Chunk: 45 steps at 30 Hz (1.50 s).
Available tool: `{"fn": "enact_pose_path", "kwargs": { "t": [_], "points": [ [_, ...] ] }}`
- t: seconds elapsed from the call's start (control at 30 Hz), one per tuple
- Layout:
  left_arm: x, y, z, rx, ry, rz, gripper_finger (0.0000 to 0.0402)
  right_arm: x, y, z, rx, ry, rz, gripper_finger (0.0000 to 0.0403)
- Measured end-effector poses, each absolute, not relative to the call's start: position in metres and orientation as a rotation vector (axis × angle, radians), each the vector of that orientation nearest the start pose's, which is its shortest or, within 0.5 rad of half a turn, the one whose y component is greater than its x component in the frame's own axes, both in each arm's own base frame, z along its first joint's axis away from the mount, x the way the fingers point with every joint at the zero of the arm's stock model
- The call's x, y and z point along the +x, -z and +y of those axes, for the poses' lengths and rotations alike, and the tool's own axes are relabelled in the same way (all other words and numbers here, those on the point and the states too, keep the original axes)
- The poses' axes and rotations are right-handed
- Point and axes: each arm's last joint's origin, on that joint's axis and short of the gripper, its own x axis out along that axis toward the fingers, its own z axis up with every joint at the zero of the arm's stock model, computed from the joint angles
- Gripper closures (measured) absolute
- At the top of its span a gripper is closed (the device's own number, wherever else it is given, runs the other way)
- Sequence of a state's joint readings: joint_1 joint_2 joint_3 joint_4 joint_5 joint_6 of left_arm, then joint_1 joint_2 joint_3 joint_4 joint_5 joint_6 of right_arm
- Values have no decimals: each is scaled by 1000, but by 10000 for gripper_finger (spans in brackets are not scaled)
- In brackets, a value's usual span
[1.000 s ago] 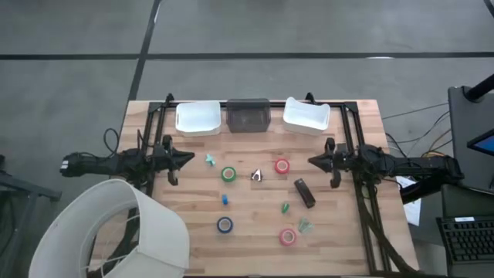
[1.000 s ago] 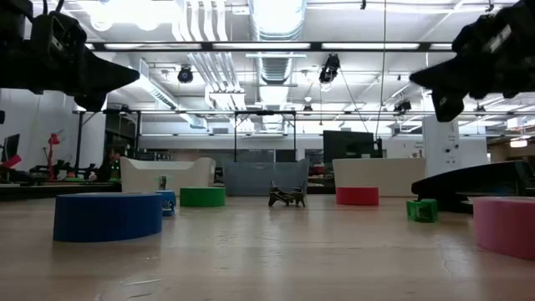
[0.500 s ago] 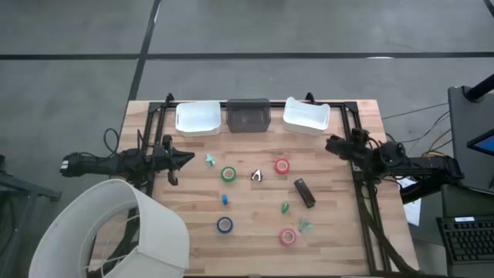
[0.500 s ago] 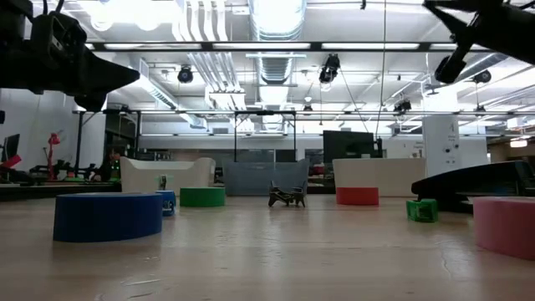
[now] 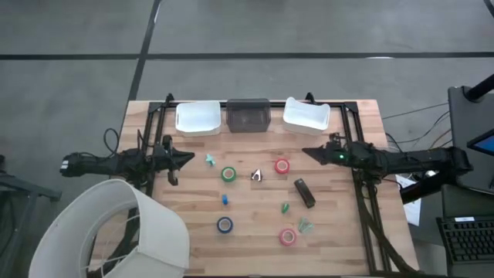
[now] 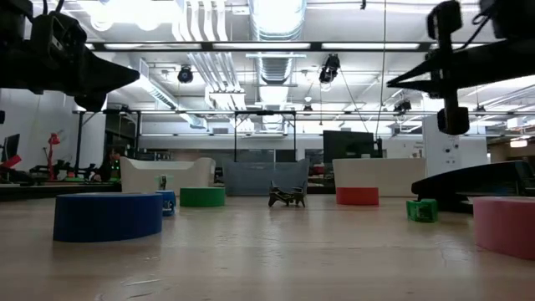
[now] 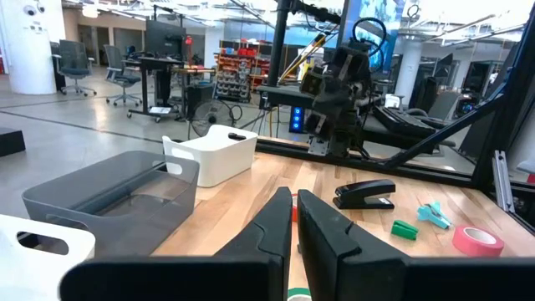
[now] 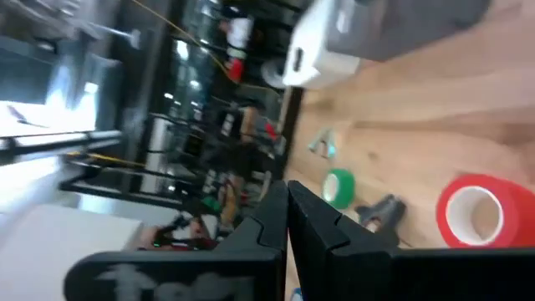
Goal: Pick and place Stapler, Stapler remover, tape
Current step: Put the red tape into the right white bin
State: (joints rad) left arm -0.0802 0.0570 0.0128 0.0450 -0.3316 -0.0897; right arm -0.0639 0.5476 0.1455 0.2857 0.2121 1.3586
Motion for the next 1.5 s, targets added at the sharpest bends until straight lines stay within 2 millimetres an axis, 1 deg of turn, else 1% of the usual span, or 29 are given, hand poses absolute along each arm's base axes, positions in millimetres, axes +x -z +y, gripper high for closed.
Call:
{"fn": "enact_pose_path", "kwargs": {
  "t": [0.13, 0.23, 0.3, 0.4, 0.53, 0.67, 0.73, 0.9, 1.03, 1.17, 1.3, 1.37, 1.5],
  "points": [
    [99, -168, 1, -89, -252, -12, 376, 159, -193, -17, 1358, 385, -5, 394],
    [99, -168, 1, -89, -252, -12, 376, 178, -191, -20, 1365, 451, 156, 393],
    [99, -168, 1, -89, -252, -12, 376, 191, -190, -22, 1334, 472, 287, 385],
    [99, -168, 1, -90, -251, -13, 376, 209, -189, -27, 1265, 531, 455, 361],
    [99, -168, 1, -89, -251, -12, 376, 227, -189, -35, 1186, 647, 636, 316],
    [99, -168, 1, -89, -252, -12, 376, 243, -193, -42, 1095, 697, 773, 271],
    [99, -168, 1, -89, -251, -13, 376, 252, -193, -46, 1078, 718, 820, 251],
    [99, -168, 1, -90, -251, -13, 376, 272, -185, -55, 1019, 729, 929, 221],
    [99, -168, 1, -89, -251, -13, 376, 281, -181, -64, 945, 741, 1040, 217],
    [99, -168, 1, -89, -251, -12, 376, 289, -178, -72, 869, 732, 1111, 224],
    [99, -168, 1, -89, -251, -13, 376, 298, -176, -74, 851, 693, 1139, 232],
    [99, -168, 1, -90, -251, -13, 376, 300, -173, -74, 852, 694, 1177, 235],
    [99, -168, 1, -90, -251, -13, 376, 300, -174, -74, 814, 676, 1223, 240]
  ]
}}
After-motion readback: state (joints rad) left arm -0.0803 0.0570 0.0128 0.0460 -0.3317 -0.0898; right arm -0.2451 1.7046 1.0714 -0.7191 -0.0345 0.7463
